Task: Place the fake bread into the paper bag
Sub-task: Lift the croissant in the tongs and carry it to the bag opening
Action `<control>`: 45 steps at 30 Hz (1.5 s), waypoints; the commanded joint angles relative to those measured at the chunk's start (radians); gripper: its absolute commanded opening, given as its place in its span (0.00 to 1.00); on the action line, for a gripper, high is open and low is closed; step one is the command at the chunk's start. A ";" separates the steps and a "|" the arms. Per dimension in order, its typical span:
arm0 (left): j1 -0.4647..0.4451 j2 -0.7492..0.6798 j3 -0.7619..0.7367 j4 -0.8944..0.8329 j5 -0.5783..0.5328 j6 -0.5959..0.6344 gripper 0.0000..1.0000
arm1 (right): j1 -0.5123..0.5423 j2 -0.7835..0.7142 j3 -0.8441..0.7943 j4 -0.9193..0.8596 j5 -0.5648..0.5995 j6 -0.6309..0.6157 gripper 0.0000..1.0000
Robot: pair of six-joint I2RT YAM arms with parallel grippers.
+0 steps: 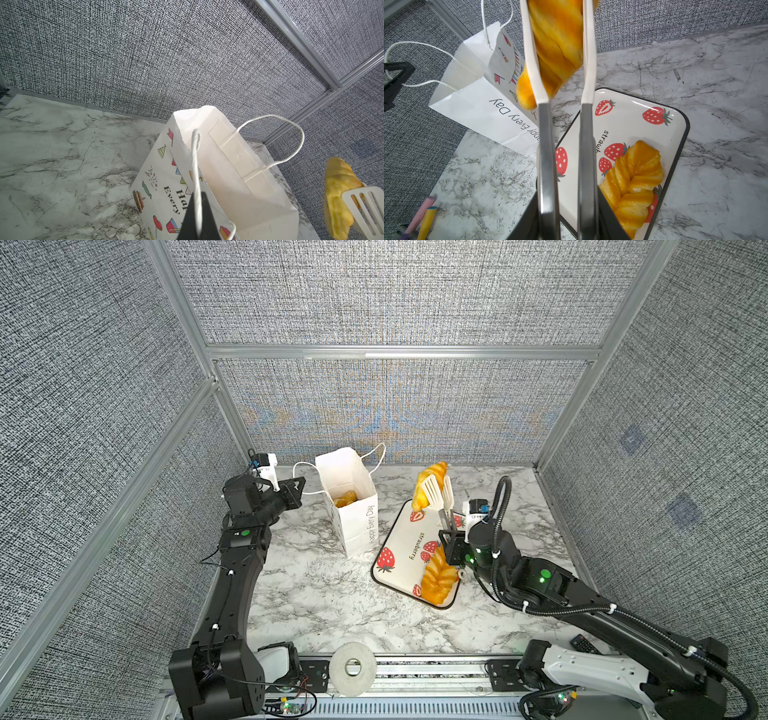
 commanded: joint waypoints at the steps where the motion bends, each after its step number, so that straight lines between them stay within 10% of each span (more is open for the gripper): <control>1: -0.001 -0.001 -0.003 0.020 0.014 0.000 0.00 | 0.000 0.012 0.025 0.091 0.000 -0.035 0.33; 45: 0.000 -0.001 -0.001 0.016 0.008 0.004 0.00 | 0.036 0.369 0.403 0.187 -0.232 -0.159 0.33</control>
